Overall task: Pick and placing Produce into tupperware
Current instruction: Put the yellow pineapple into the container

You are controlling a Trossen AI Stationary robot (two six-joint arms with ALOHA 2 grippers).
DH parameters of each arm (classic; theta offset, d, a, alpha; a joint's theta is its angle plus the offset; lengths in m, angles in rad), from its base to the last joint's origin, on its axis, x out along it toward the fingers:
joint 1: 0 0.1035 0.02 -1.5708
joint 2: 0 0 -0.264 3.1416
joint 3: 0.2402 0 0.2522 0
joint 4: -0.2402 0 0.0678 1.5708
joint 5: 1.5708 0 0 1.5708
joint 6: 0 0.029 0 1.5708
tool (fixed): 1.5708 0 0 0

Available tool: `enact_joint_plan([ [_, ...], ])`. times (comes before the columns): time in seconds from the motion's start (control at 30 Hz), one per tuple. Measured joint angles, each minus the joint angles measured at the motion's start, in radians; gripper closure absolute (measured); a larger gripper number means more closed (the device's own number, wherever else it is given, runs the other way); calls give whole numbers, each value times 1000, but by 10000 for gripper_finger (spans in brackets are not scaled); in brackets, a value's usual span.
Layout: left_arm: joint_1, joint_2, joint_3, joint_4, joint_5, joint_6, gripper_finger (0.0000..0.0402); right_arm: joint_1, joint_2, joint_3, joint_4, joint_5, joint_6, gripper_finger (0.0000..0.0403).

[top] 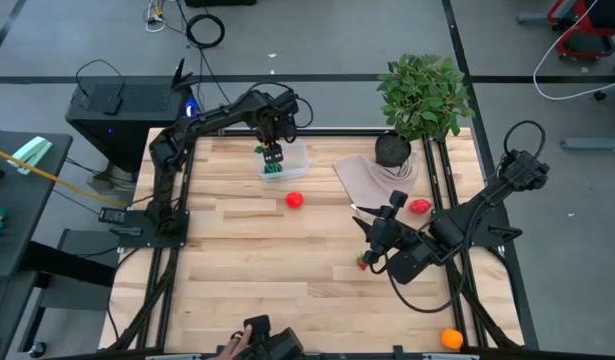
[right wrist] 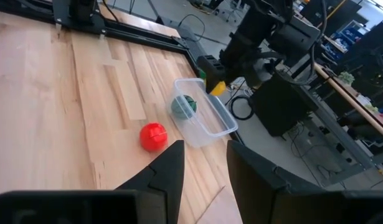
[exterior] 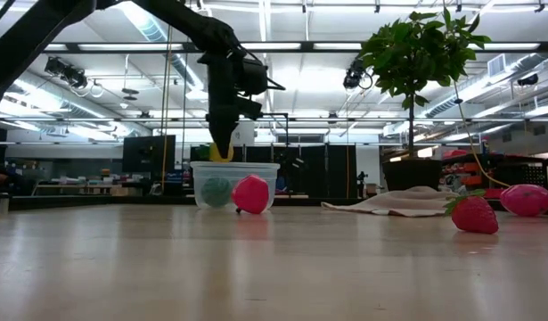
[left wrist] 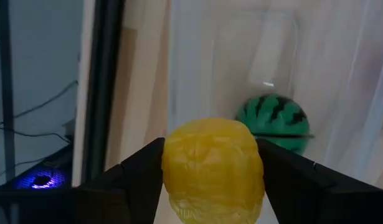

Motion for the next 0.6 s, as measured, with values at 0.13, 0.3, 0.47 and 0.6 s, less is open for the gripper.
enact_joint_plan([
  [0.13, 11, 0, 0, 0, -1, 0, 160, -14, 0, 0, 0, -8, 0, 275],
  [0.3, 17, 0, 0, 0, 3, -3, 162, -22, 0, 0, 0, -17, 0, 275],
  [0.47, 14, 0, 0, 6, 11, -26, 137, -22, 0, 0, 0, -19, 0, 275],
  [0.6, 14, 0, 0, 12, 11, -46, 117, -22, 0, 0, 0, -24, 0, 275],
])
